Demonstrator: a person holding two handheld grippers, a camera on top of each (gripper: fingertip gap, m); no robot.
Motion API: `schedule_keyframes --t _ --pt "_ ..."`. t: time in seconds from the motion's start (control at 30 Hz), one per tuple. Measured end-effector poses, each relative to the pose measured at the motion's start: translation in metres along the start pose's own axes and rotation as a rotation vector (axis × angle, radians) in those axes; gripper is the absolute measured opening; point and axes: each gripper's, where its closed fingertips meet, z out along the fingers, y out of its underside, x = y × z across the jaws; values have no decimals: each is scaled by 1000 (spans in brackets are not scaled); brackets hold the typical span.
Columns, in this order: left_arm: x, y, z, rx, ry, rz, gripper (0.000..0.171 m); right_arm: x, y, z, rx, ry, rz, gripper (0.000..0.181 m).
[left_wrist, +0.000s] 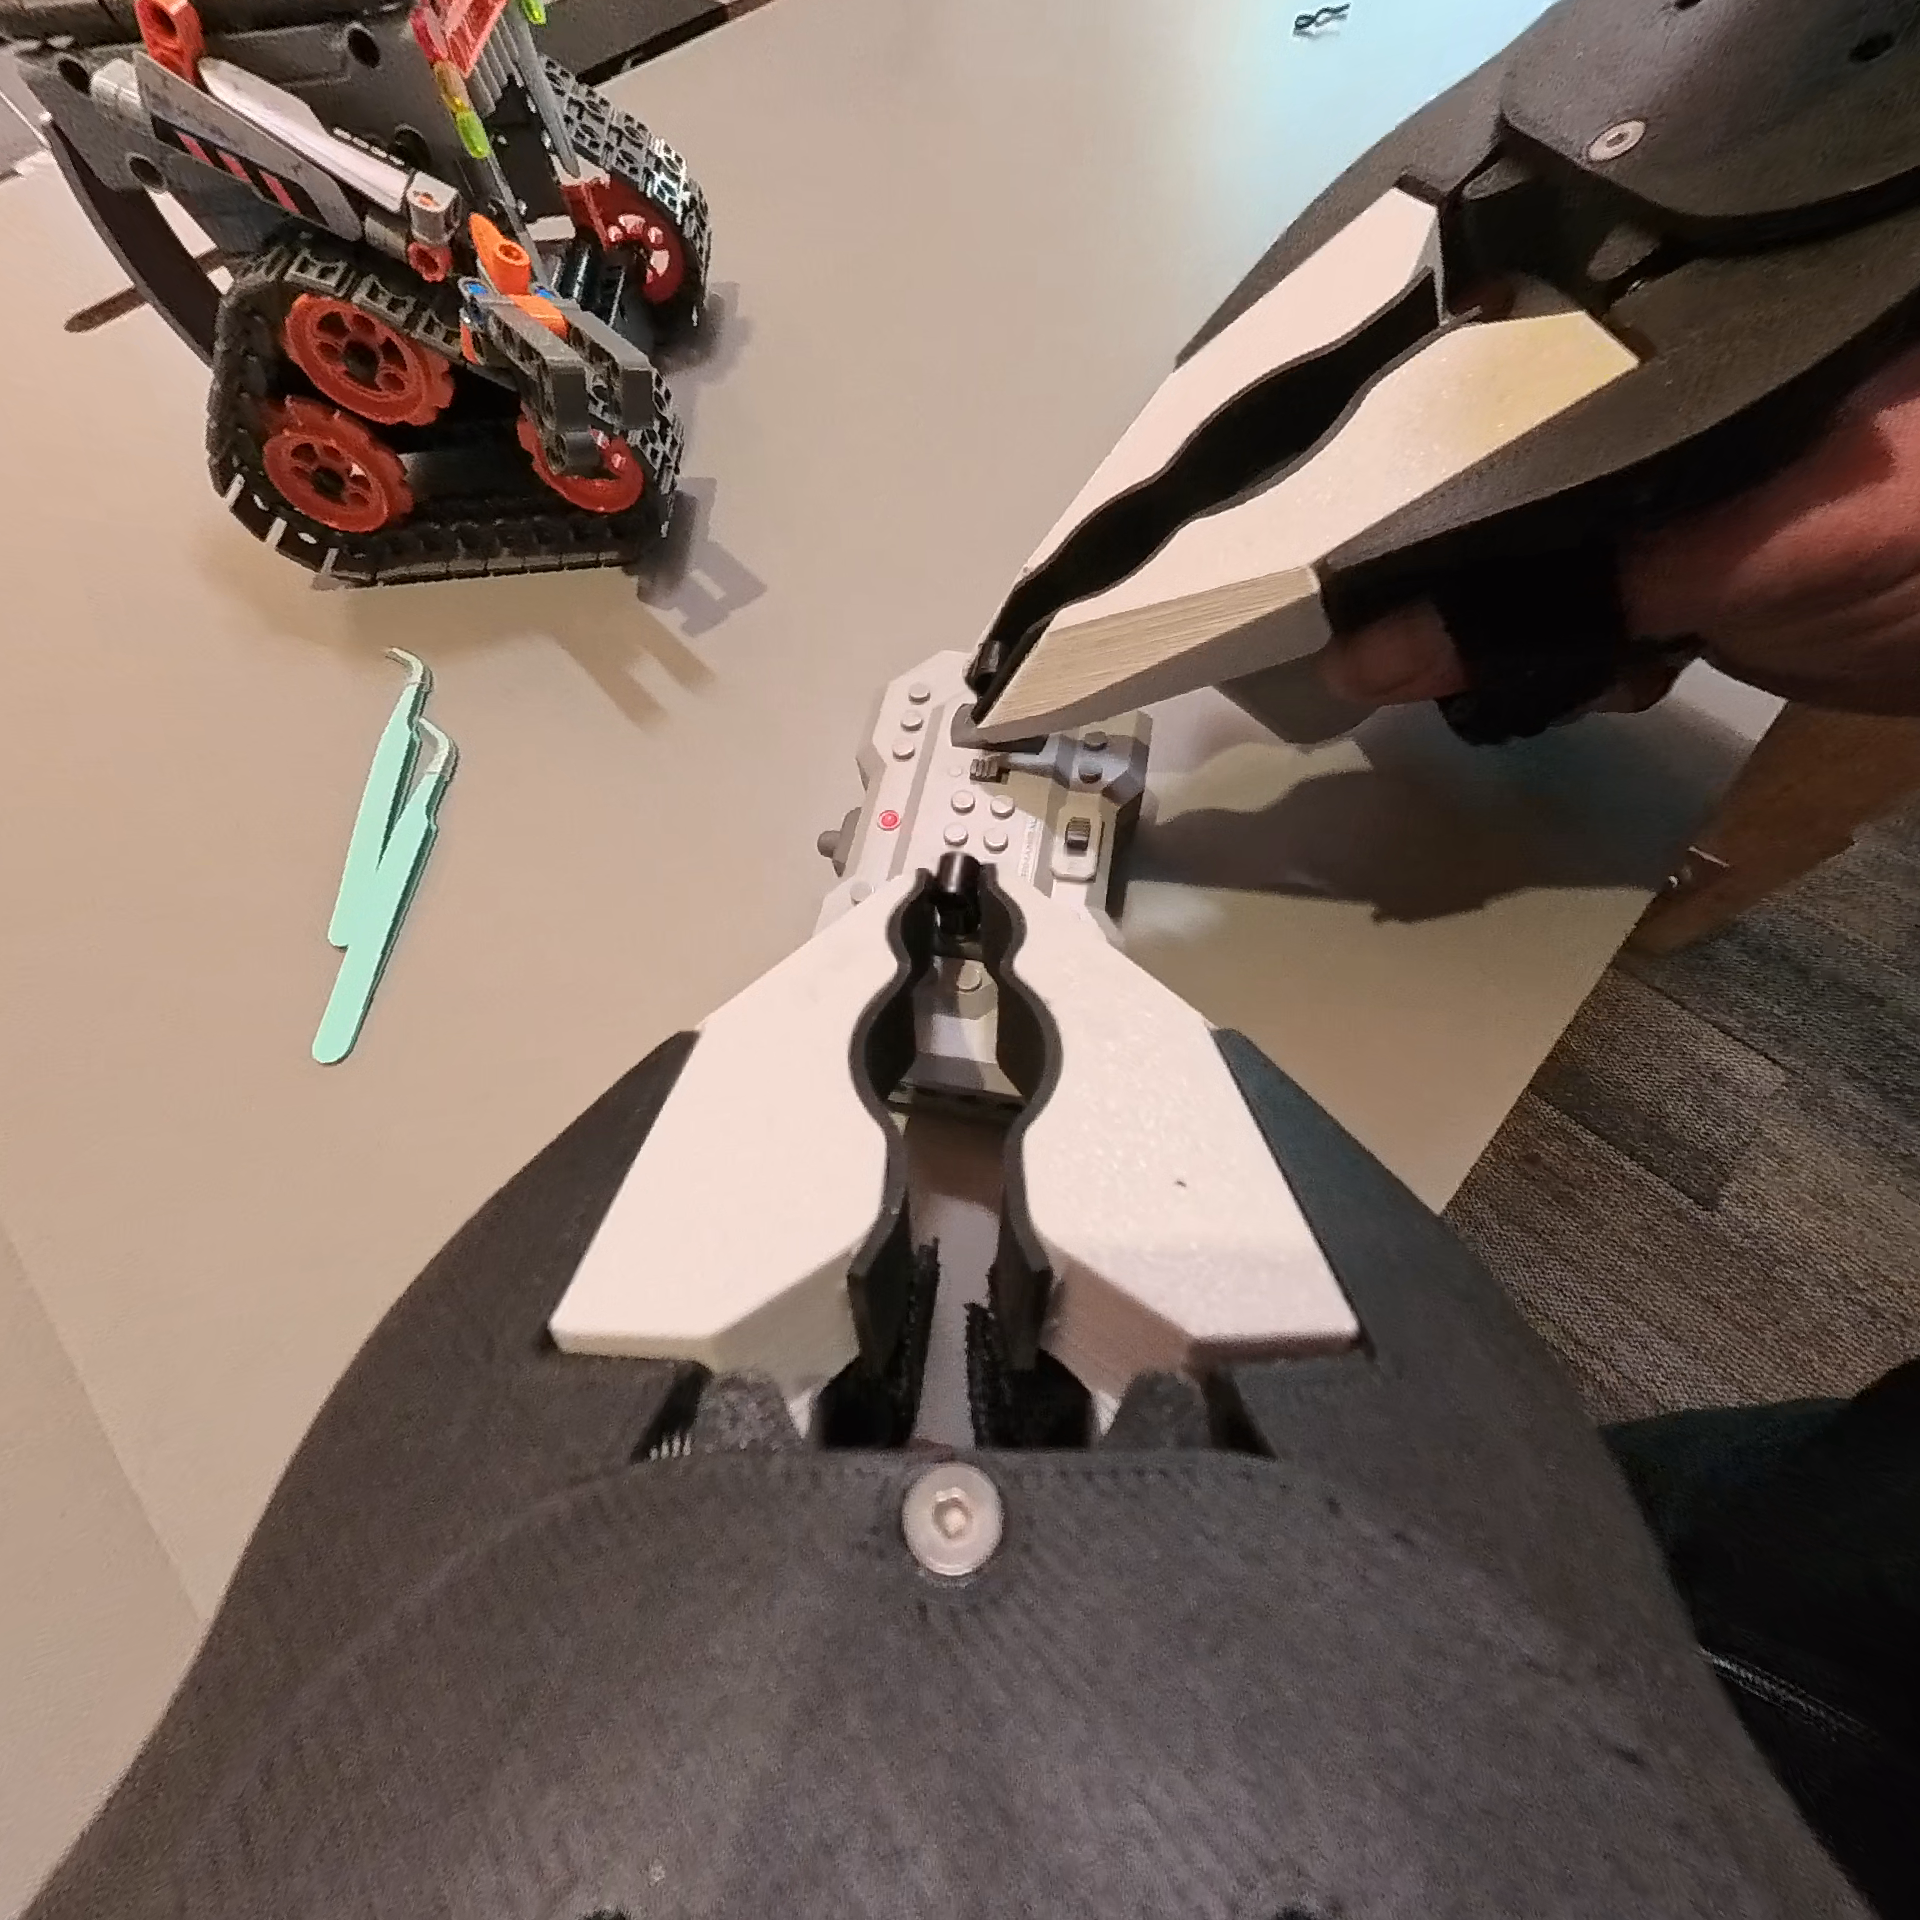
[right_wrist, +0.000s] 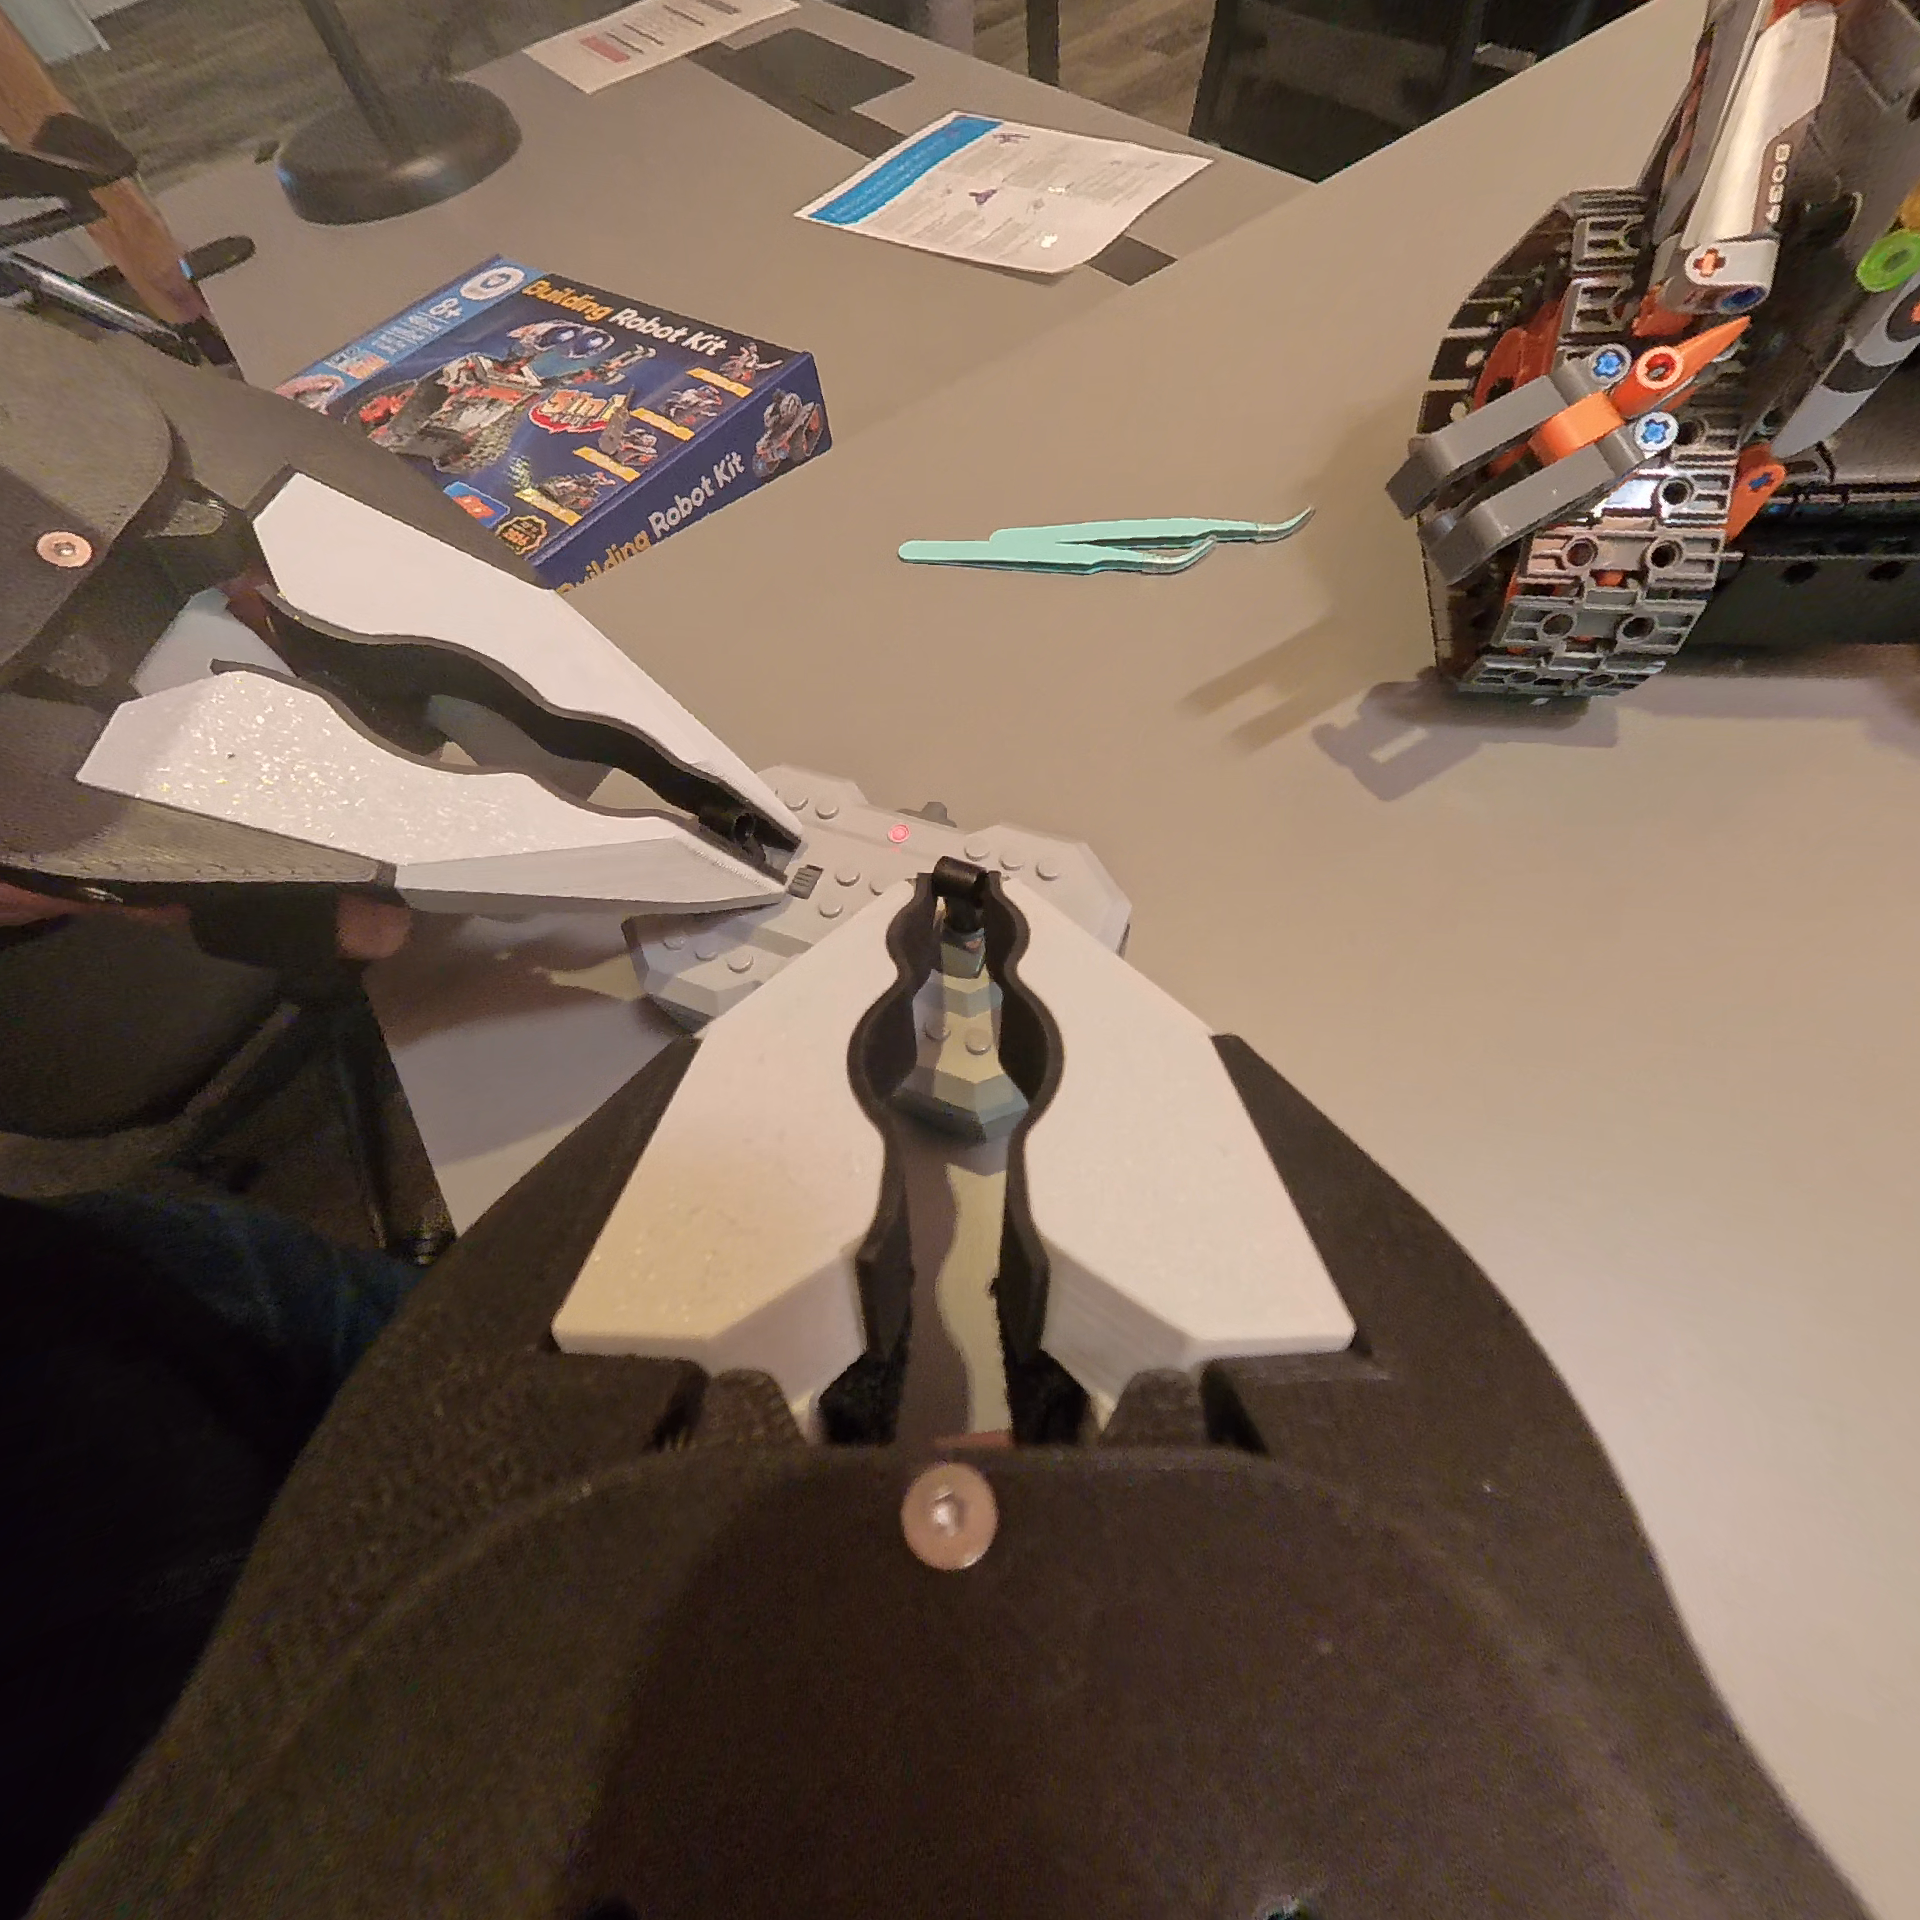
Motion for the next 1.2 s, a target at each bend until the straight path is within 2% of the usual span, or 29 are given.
schedule_keyframes --t 0.07,0.1,0.17,0.3,0.5,0.57,0.73,0.8,0.9,1.03,1.2 --pt "-3 -1 -2 2 -13 8 10 0 0 -1 9 2 7 9" --pt "-5 -2 -3 7 -13 -1 20 2 -2 -3 17 11 2 17" --pt "-10 -6 -7 20 -8 -43 37 0 -6 -8 45 -14 15 18" --pt "-29 -17 -20 46 -41 -89 48 15 -21 -28 114 4 51 37" --pt "-73 -46 -17 72 -123 -256 54 95 -48 -55 206 51 160 69" --pt "-85 -57 -6 71 -112 -354 63 126 -57 -54 207 45 173 78" --pt "-103 -83 37 78 -17 -587 79 199 -85 -35 219 -30 276 89" --pt "-113 -90 55 79 14 -657 83 219 -98 -21 227 -109 337 99" --pt "-126 -93 79 64 40 -724 86 242 -96 7 145 -176 324 105" --pt "-136 -92 103 37 74 -769 93 244 -96 42 90 -332 356 125" --pt "-143 -90 121 16 106 -780 94 229 -105 60 49 -502 349 119"
